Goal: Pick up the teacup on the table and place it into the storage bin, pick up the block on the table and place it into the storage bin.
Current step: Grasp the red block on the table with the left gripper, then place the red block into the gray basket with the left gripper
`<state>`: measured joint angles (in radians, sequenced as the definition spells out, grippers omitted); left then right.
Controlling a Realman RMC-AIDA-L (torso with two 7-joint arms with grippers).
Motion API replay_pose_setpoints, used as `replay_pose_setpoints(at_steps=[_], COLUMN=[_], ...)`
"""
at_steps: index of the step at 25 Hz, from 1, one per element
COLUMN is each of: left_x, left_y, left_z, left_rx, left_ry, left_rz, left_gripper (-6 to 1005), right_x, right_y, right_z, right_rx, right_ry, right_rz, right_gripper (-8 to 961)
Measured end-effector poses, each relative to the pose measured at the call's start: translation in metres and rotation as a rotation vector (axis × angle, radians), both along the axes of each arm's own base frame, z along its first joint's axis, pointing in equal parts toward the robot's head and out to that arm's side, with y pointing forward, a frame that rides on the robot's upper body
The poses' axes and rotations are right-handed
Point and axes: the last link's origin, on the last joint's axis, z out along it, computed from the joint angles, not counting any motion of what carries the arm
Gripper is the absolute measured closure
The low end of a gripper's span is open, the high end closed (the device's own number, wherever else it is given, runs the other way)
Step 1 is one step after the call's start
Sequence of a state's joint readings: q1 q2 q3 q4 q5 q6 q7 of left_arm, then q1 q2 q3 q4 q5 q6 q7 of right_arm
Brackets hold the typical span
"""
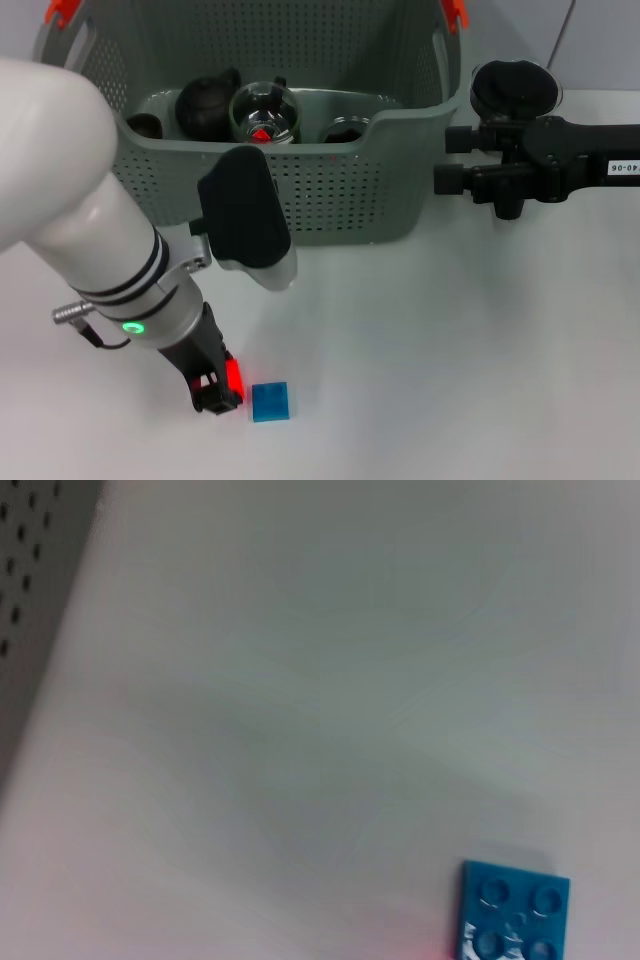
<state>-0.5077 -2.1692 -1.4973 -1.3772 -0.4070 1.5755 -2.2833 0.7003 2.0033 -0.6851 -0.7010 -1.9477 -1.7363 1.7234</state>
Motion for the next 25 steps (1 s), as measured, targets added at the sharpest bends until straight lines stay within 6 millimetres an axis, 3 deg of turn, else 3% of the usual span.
replay_pose_setpoints(at_steps=[2, 5, 18, 21, 25], left_x=[0.002, 0.011, 0.054, 0.056, 0.048], left_y=[0.001, 0.009, 0.062, 0.080, 0.115], left_z=[0.003, 0.025, 0.151, 0.168, 0.168], left_rx=[0.006, 0.060, 0.353, 0.393, 0.455], left_ry=[-0.004, -0.043, -0.509, -0.597, -0.635], left_rz=[0.001, 0.010, 0.055, 0.056, 0.113], left_gripper=[587, 580, 548, 541, 531], right_x=[0.000, 0.000, -0.004, -0.005, -0.003], right_y=[0.000, 0.000, -0.001, -0.001, -0.001], right_z=[0.000, 0.002, 0.004, 0.005, 0.005], right_rx=[0.001, 0.002, -0.012, -0.016, -0.017], right_ry=[0.001, 0.006, 0.002, 0.002, -0.002], right_rz=[0.000, -0.001, 0.023, 0.028, 0.027], right_gripper=[27, 27, 28, 28, 28])
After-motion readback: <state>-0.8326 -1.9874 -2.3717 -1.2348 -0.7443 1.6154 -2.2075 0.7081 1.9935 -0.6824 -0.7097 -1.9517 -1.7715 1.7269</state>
